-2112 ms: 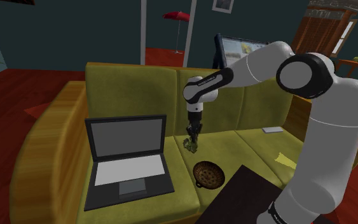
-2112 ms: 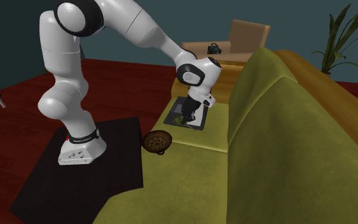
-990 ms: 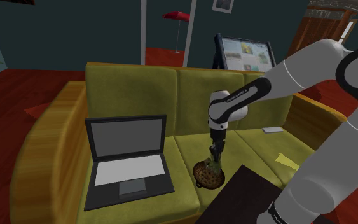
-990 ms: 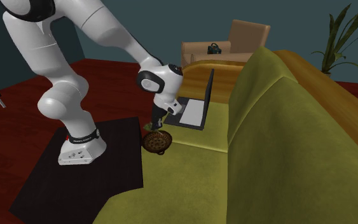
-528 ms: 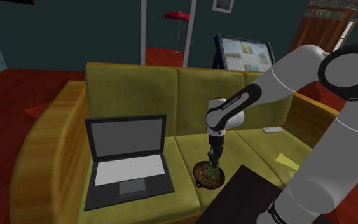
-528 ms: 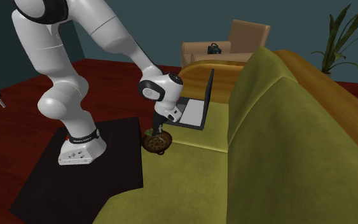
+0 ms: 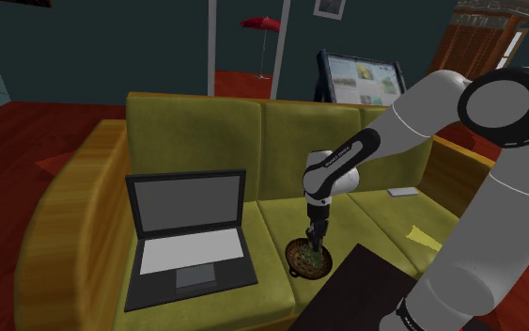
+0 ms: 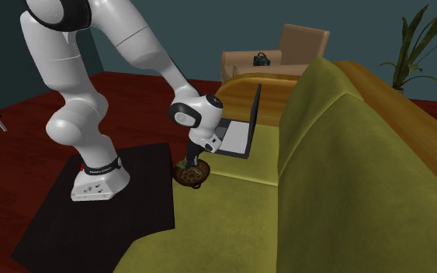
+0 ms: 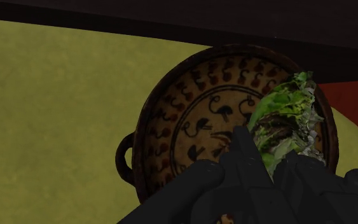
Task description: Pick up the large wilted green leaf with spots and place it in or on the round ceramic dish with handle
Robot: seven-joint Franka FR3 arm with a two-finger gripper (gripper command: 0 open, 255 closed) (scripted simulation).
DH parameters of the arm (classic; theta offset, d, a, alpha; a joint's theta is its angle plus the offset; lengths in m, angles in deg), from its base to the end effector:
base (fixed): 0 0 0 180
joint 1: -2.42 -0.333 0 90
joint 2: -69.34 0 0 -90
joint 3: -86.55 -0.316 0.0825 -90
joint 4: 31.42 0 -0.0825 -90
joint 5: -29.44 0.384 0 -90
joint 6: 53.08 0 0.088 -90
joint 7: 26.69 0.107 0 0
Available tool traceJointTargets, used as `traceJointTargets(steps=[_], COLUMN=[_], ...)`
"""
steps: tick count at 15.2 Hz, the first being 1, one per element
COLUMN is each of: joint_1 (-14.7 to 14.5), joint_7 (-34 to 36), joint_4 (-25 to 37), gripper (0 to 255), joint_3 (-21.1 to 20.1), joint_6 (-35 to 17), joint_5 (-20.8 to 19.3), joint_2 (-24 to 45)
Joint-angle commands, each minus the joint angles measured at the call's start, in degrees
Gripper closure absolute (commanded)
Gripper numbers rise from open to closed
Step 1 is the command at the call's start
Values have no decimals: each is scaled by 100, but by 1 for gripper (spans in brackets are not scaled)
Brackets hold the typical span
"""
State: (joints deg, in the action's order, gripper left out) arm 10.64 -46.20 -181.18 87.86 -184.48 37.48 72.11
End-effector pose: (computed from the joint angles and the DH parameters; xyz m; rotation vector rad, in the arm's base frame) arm 0.3868 -0.0619 0.2106 -2.9241 -0.0900 0.4954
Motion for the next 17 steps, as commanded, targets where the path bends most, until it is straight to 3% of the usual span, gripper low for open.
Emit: traceJointTargets(steps=[1,3,4,9,13,17], joint_1=[0,0,0,0,47,48], joint_7=[0,0,0,0,81,81], joint_4=[0,0,0,0,405,405], gripper=[255,255,0,0,0,0], joint_3=[0,0,0,0,53,52], joint_6=[-2,-2,-2,-2,837,837], joint_5=[1,1,1,1,-140,-140], joint_2=[2,2,2,2,-434,-435])
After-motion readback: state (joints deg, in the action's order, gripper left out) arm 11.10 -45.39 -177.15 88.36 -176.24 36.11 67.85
